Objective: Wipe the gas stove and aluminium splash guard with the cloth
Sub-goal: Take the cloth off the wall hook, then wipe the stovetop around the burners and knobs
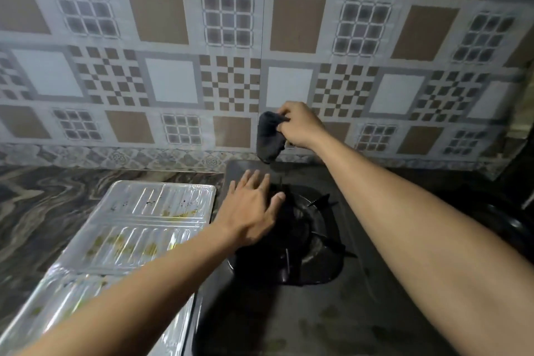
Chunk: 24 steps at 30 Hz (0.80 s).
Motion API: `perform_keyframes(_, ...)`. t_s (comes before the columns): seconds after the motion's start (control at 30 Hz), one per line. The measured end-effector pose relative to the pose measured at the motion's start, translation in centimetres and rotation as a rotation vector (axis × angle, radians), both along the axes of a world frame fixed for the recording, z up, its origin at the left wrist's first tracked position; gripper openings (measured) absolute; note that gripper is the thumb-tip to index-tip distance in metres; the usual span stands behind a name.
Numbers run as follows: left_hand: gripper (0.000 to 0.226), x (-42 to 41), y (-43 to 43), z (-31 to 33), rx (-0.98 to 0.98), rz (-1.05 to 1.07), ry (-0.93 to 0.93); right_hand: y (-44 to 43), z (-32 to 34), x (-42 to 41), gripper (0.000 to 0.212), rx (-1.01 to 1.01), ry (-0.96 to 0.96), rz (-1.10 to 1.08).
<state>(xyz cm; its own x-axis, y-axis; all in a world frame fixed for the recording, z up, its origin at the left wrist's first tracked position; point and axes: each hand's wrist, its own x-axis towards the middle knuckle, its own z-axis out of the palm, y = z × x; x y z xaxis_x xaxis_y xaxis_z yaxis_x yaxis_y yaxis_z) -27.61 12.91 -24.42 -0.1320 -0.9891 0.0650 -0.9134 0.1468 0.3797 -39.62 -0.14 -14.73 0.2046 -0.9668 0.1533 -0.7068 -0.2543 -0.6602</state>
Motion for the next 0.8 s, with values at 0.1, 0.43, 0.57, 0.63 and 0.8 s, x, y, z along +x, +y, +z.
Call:
perform_keyframes(0.1, 0.083, -1.0, 1.8, -2.2, 0.113, -0.008, -0.127, -0.5, -1.9, 0.7, 0.035, -0.042, 0.072, 0.17)
perform_keyframes(0.43, 0.094, -1.5, 1.9, -3.6, 0.049, 0.032, -0.311, -2.7, -7.0, 1.5, 0.03, 0.009, 0.369, 0.421)
perform_keyframes(0.57, 0.093, -1.7, 1.9, -3.5, 0.046, 0.077, -0.32, -3.3, -8.8, 3.4, 0.045, 0.125, 0.553, 0.613)
perform_keyframes(0.63, 0.094, -1.7, 1.9, -3.4, 0.053, 0.098, -0.311, -3.9, -9.3, 4.0, 0.047, 0.14, 0.55, 0.645)
perform_keyframes(0.8, 0.091, -1.9, 1.9, -3.2, 0.071, 0.141, -0.254, -4.8, -9.9, 4.2, 0.029, 0.026, 0.389, 0.627)
